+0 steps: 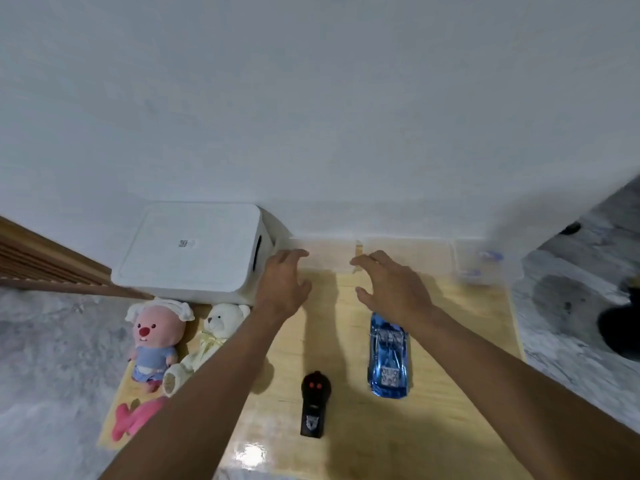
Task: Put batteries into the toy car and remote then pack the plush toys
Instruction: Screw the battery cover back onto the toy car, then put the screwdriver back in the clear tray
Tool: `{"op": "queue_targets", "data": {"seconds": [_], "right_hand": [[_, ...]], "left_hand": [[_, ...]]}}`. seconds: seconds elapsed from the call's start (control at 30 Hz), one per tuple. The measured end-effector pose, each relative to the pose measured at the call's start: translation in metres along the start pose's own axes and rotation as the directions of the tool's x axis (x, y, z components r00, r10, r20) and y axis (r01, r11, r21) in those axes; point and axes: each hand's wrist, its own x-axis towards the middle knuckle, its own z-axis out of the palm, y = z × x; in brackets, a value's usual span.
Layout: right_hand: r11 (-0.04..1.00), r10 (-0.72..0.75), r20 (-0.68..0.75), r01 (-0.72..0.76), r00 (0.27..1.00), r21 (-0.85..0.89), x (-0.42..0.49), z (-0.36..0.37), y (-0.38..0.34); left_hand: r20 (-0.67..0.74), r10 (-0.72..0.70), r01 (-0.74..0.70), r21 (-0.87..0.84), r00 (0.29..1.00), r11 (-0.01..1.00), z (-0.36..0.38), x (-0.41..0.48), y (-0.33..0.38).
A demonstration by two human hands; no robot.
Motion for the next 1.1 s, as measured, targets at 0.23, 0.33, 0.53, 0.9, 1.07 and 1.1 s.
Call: {"op": "queue_targets", "data": {"seconds": [0.23, 0.33, 0.53, 0.9, 1.07, 1.1], "right_hand": [[0.953, -0.006, -0.010, 0.002, 1.000, -0.303, 0.065, 0.035, -0.019], [0.930, -0.033, -0.050, 0.012, 0.998, -0.368, 0.072, 0.045, -0.020], [0.915, -0.121, -0.139, 0.056, 0.983, -0.400, 0.075, 0.057, -0.016], [0.935, -0.121, -0.217, 0.037, 0.969, -0.353, 0.077, 0.056, -0.018], [0.956, -0.107, -0.220, 0.039, 0.970, -0.292, 0.076, 0.054, -0.013], [0.958, -0.095, -0.215, 0.031, 0.972, -0.284, 0.076, 0.054, -0.012]], "left_hand": [[0.018, 0.178, -0.178, 0.146, 0.984, 0.973, 0.017, 0.043, -0.028], [-0.035, 0.214, -0.203, 0.195, 0.976, 0.960, 0.031, 0.050, -0.036], [-0.081, 0.238, -0.216, 0.218, 0.968, 0.952, 0.040, 0.057, -0.039], [-0.093, 0.122, -0.106, 0.160, 0.988, 0.981, 0.041, 0.060, -0.037], [-0.078, 0.125, -0.112, 0.159, 0.989, 0.981, 0.042, 0.057, -0.034], [-0.069, 0.129, -0.118, 0.149, 0.989, 0.982, 0.041, 0.056, -0.033]]}}
